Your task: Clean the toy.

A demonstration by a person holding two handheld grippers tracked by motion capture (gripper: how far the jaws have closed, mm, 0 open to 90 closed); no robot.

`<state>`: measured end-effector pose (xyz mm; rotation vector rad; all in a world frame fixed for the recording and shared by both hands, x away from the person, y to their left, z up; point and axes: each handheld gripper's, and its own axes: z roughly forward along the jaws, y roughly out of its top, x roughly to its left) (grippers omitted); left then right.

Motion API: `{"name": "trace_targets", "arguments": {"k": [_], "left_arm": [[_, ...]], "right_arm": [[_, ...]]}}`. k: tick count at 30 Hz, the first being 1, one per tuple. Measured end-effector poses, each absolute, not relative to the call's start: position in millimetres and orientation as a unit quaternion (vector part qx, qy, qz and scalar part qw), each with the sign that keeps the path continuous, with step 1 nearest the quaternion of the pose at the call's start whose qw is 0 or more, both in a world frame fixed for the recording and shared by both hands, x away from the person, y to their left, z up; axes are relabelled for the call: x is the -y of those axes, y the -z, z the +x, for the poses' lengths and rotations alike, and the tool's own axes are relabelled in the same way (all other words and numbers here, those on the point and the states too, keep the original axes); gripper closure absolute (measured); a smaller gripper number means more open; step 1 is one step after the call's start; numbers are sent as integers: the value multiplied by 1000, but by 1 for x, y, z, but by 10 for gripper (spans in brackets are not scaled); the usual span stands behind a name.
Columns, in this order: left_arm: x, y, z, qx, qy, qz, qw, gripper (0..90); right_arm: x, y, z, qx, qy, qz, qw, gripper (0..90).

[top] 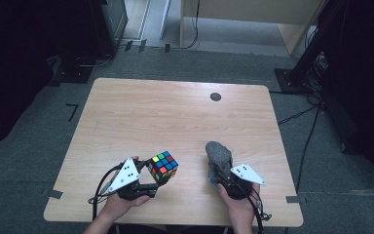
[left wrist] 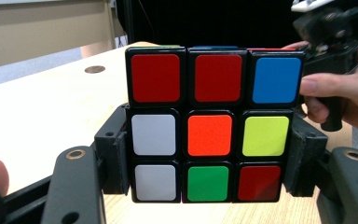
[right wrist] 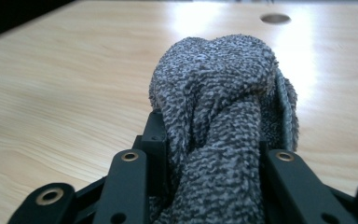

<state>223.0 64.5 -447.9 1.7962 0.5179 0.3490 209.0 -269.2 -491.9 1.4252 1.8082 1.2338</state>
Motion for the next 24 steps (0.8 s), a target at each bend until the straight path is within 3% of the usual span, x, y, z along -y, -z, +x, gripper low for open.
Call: {"name": "trace_targets", "arguments": {"k": [4, 13, 18, 21, 24], "left_arm": [[-65, 449, 223, -223, -150, 770, 579, 337], [-66, 451, 225, -225, -149, 772, 576, 337], [-66, 455, 227, -231, -150, 774, 570, 337], [-66, 457, 228, -232, -152, 775, 568, 337], [-64, 460, 228, -231, -154, 778, 564, 337]], "right_arm": [[273, 499, 213, -674, -430, 537, 267, 620], [278, 501, 217, -678, -424, 547, 247, 431], [275, 488, 215, -677, -424, 541, 261, 306], [271, 474, 209, -665, -440, 537, 275, 276], [262, 458, 203, -654, -475, 528, 260, 256]]}}
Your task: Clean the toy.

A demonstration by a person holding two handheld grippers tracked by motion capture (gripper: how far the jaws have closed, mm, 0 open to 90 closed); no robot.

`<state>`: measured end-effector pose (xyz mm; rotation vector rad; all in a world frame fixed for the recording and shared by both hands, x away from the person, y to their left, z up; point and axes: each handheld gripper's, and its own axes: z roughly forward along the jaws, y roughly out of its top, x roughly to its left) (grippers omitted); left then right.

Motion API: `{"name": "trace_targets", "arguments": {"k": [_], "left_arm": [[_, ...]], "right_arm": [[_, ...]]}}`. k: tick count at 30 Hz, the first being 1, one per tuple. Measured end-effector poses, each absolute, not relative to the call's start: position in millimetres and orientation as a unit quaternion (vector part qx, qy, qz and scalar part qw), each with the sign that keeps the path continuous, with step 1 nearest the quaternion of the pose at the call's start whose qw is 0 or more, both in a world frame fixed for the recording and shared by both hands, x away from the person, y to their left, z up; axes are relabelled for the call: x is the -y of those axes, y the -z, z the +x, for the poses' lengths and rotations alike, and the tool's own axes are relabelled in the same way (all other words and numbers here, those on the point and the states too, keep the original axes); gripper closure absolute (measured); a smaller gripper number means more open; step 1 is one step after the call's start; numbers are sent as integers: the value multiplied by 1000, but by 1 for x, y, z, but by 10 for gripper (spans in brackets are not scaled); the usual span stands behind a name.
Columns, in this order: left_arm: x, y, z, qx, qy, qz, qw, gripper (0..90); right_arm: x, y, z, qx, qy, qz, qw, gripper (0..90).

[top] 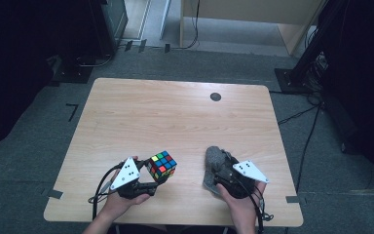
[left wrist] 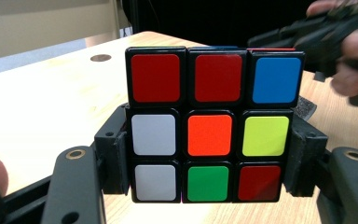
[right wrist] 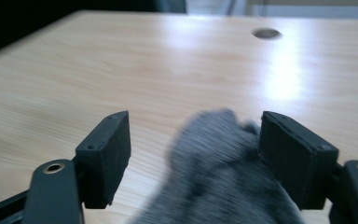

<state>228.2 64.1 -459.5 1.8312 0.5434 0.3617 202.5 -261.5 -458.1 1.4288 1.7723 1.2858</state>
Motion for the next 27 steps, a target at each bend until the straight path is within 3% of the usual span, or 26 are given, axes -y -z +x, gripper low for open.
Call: {"name": "trace_targets", "arguments": {"k": [6, 14, 20, 27], "left_arm": [[-53, 466, 223, -215, -174, 793, 543, 337], [-39, 469, 213, -190, -192, 801, 534, 337], [-27, 471, 204, -167, -208, 807, 527, 337], [-19, 473, 198, -150, -224, 811, 519, 334]], "right_arm": [[225, 432, 188, -657, -545, 480, 203, 235], [190, 434, 182, -670, -572, 462, 102, 194], [180, 443, 185, -675, -550, 485, 81, 190], [176, 447, 183, -675, -536, 502, 71, 334]]}}
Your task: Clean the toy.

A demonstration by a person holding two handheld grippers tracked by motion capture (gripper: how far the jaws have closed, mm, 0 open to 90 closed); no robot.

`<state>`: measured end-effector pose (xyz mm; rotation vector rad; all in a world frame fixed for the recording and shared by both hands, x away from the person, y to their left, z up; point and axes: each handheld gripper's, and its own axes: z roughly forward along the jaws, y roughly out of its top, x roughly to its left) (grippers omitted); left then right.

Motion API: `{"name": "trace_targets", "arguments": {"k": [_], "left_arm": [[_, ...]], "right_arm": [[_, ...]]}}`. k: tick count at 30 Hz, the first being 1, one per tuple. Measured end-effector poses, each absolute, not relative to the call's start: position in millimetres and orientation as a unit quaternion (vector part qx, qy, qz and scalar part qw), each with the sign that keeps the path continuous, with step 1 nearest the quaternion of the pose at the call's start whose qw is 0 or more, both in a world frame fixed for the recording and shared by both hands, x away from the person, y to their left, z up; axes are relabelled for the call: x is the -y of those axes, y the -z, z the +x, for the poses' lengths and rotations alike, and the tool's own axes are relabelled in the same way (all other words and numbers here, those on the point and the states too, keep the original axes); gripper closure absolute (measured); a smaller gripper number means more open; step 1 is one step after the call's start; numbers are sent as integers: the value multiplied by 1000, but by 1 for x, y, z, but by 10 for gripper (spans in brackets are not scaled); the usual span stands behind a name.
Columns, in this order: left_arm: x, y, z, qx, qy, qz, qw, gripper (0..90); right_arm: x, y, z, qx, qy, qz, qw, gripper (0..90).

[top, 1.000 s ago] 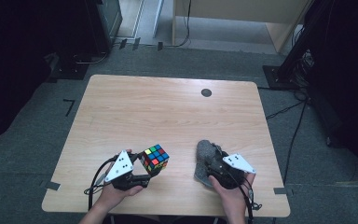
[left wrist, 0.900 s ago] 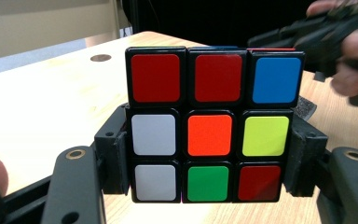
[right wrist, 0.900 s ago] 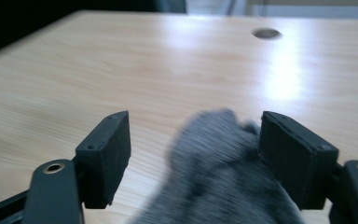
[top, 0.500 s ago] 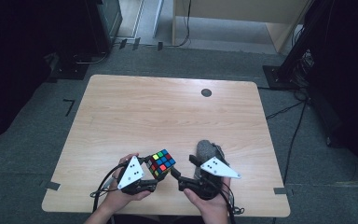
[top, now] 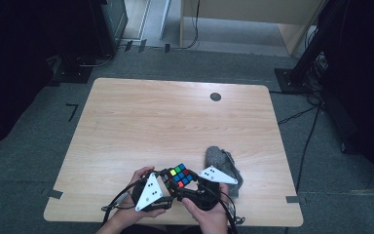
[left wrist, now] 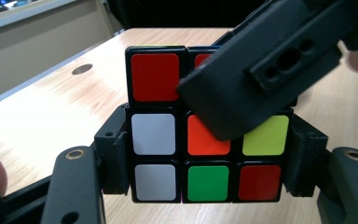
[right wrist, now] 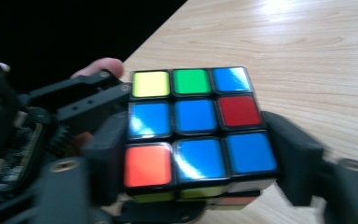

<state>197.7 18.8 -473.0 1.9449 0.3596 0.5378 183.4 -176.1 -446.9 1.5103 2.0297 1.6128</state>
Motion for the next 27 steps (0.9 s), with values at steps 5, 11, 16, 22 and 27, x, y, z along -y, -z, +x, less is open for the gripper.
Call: {"name": "trace_targets", "arguments": {"k": [5, 11, 16, 22, 27], "left_arm": [[-15, 475, 196, -148, -240, 813, 510, 316], [-13, 473, 194, -148, -251, 811, 507, 306], [-11, 470, 191, -141, -258, 809, 509, 297], [-10, 472, 194, -143, -247, 819, 497, 301], [-13, 471, 194, -144, -246, 819, 497, 335]], "right_arm": [[171, 448, 180, -680, -520, 507, 101, 343], [166, 447, 177, -686, -507, 507, 125, 343], [163, 451, 176, -690, -495, 514, 117, 343], [161, 452, 177, -691, -487, 520, 124, 343], [162, 453, 178, -692, -493, 513, 122, 315]]}}
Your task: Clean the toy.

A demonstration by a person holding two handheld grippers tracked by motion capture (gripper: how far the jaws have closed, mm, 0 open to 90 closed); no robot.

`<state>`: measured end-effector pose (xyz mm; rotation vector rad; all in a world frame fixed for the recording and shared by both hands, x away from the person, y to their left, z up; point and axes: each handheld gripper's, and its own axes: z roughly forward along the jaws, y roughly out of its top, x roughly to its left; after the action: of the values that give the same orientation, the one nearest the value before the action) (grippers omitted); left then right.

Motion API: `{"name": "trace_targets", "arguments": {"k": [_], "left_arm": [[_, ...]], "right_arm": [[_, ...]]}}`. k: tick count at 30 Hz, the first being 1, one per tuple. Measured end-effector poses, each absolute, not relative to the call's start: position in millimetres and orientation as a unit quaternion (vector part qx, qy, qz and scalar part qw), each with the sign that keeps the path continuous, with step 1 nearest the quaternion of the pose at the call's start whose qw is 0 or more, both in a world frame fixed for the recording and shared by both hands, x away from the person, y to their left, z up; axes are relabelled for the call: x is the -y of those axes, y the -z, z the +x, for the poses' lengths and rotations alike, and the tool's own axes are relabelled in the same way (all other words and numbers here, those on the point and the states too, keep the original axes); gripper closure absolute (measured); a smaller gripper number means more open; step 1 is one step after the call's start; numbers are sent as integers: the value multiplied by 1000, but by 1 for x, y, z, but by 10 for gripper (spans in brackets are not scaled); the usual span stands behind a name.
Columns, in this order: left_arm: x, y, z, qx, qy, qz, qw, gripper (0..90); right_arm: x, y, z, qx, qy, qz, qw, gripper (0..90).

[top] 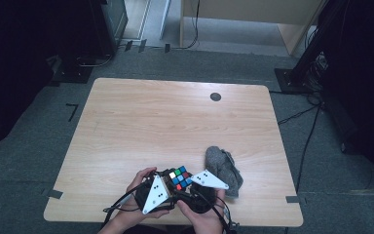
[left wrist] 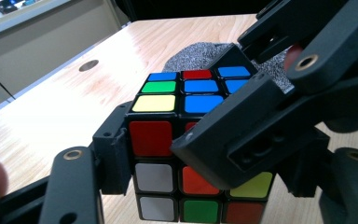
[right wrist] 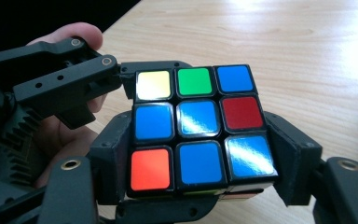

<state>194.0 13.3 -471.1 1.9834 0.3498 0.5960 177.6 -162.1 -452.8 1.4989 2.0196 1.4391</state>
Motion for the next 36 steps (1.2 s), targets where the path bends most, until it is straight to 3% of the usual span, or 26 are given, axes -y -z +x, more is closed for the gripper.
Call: {"name": "trace_targets", "arguments": {"k": [4, 9, 16, 29, 36], "left_arm": [[-21, 471, 202, -172, -233, 815, 503, 337], [-41, 464, 219, -227, -217, 794, 519, 337], [-69, 451, 236, -302, -182, 756, 552, 338], [-55, 443, 228, -314, -118, 739, 584, 338], [-48, 445, 226, -313, -81, 738, 593, 337]], "right_arm": [[170, 441, 178, -678, -530, 497, 111, 237], [188, 429, 175, -648, -566, 492, 136, 230], [190, 453, 180, -658, -560, 481, 147, 236], [150, 474, 183, -688, -562, 436, 143, 154], [150, 473, 180, -675, -566, 434, 188, 223]]}}
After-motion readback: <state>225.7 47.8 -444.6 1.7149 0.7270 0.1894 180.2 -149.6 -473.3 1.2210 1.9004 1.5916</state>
